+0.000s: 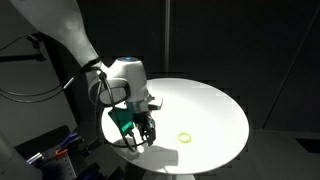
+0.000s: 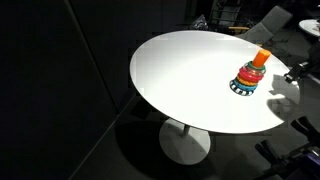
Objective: Pick up the black and white ring from the ring holder and put it on the table
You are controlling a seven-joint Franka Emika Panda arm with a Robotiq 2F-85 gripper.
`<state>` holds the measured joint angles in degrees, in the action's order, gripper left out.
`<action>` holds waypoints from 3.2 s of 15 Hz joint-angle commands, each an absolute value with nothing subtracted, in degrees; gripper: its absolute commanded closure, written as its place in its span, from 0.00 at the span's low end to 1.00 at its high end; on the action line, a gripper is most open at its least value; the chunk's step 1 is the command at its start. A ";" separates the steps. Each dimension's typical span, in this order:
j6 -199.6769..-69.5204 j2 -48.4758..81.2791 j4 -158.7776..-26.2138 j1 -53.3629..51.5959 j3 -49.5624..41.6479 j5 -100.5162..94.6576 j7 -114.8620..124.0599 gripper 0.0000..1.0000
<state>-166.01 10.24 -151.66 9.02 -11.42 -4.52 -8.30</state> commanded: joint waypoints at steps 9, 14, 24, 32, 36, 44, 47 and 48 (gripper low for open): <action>-170.49 18.29 -147.53 3.96 -19.32 -13.96 -0.03 0.29; -169.14 19.09 -147.25 2.13 -20.31 -13.04 0.25 0.00; -163.42 10.52 -149.54 7.33 -8.61 -3.91 -4.60 0.00; -163.39 3.91 -149.98 7.67 -3.18 5.88 -9.90 0.00; -164.62 2.59 -150.33 7.07 -2.65 7.41 -11.86 0.00; -162.36 1.15 -150.77 6.71 0.17 17.29 -20.52 0.00; -162.78 1.28 -150.58 6.47 0.88 19.34 -22.56 0.00; -162.94 1.37 -150.55 6.45 1.06 19.44 -22.78 0.00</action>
